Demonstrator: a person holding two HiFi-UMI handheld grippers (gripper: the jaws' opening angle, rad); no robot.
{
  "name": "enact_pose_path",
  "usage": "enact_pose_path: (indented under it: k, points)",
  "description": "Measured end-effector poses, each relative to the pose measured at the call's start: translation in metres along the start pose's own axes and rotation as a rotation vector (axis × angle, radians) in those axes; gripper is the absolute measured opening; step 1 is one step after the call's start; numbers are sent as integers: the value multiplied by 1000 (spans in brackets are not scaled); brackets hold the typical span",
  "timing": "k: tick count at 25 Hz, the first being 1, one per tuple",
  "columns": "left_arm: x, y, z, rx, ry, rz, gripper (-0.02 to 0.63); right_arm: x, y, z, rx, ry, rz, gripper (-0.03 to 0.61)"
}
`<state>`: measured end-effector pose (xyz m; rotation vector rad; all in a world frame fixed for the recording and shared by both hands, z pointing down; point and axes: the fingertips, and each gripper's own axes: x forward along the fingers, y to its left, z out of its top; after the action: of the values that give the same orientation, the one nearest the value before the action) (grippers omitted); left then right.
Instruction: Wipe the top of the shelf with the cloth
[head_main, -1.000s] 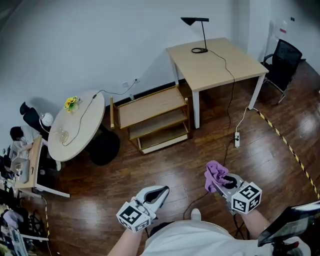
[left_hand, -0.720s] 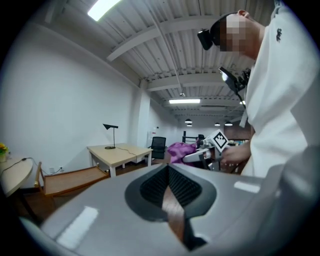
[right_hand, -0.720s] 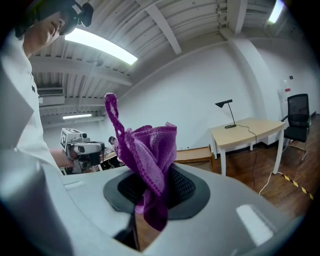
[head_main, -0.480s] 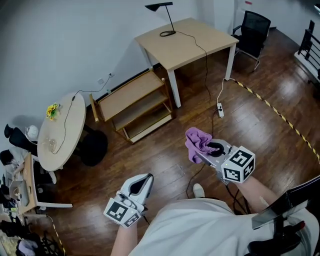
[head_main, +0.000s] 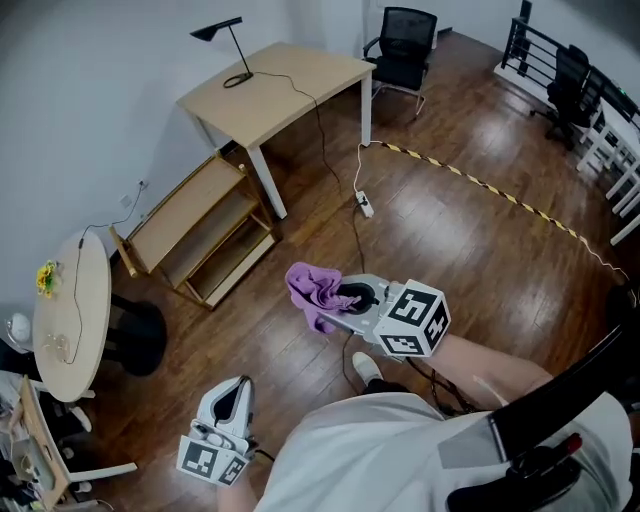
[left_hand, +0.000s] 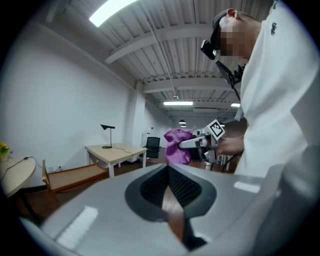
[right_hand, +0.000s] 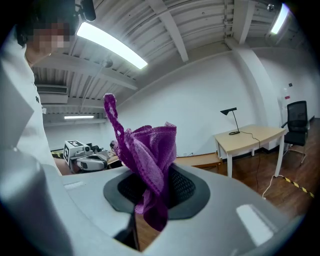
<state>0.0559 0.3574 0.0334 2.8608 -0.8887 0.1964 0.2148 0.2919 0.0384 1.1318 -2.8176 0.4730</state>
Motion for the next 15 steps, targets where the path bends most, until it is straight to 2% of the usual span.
enact_pose_path:
  k: [15]
  points:
    - [-44, -14, -23, -39, -18, -52, 18, -23, 47, -11, -15, -10, -79, 101]
